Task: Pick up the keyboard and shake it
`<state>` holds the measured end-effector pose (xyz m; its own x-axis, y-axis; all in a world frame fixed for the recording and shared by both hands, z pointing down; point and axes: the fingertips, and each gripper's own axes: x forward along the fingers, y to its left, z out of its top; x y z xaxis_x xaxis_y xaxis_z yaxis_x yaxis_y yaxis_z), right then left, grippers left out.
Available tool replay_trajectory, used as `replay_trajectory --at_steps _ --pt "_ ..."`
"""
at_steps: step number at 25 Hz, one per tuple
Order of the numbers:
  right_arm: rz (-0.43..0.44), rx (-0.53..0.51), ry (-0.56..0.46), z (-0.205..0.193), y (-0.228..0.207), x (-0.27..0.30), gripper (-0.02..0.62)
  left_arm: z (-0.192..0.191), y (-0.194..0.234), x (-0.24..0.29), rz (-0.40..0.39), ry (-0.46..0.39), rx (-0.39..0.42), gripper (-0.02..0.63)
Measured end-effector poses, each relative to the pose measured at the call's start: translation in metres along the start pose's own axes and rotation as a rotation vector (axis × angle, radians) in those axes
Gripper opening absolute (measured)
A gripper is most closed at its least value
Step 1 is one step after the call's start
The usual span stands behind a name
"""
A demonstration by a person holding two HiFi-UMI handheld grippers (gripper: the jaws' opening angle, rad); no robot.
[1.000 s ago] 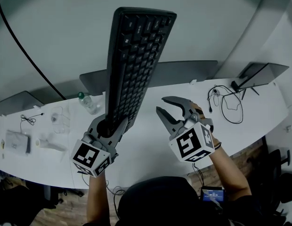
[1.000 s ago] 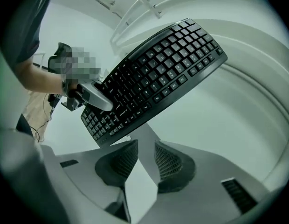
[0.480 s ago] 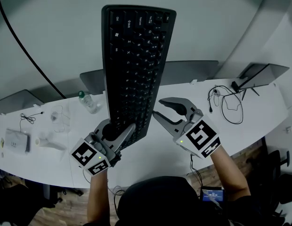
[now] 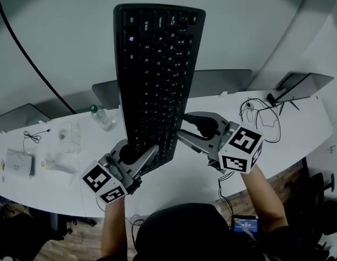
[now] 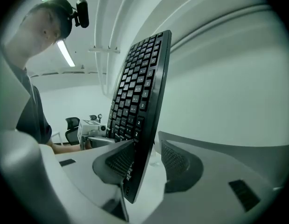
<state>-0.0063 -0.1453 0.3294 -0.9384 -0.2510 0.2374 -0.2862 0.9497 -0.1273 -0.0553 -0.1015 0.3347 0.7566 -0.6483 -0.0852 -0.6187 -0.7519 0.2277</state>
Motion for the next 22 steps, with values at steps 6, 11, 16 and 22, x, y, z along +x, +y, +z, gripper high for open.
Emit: replay_trajectory --at_steps 6,11,16,22 --pt "0.063 0.051 -0.036 0.008 0.01 0.007 0.172 0.002 -0.002 -0.002 -0.028 -0.002 -0.003 0.089" --pt "0.139 0.132 -0.098 0.009 0.013 -0.002 0.177 0.003 -0.012 0.0 -0.082 -0.034 -0.042 0.089" --pt "0.218 0.199 -0.157 0.016 0.023 -0.014 0.178 0.009 -0.027 0.001 -0.132 -0.07 -0.079 0.091" --pt "0.315 0.288 -0.215 0.017 0.019 -0.018 0.178 0.008 -0.026 0.008 -0.186 -0.106 -0.148 0.091"
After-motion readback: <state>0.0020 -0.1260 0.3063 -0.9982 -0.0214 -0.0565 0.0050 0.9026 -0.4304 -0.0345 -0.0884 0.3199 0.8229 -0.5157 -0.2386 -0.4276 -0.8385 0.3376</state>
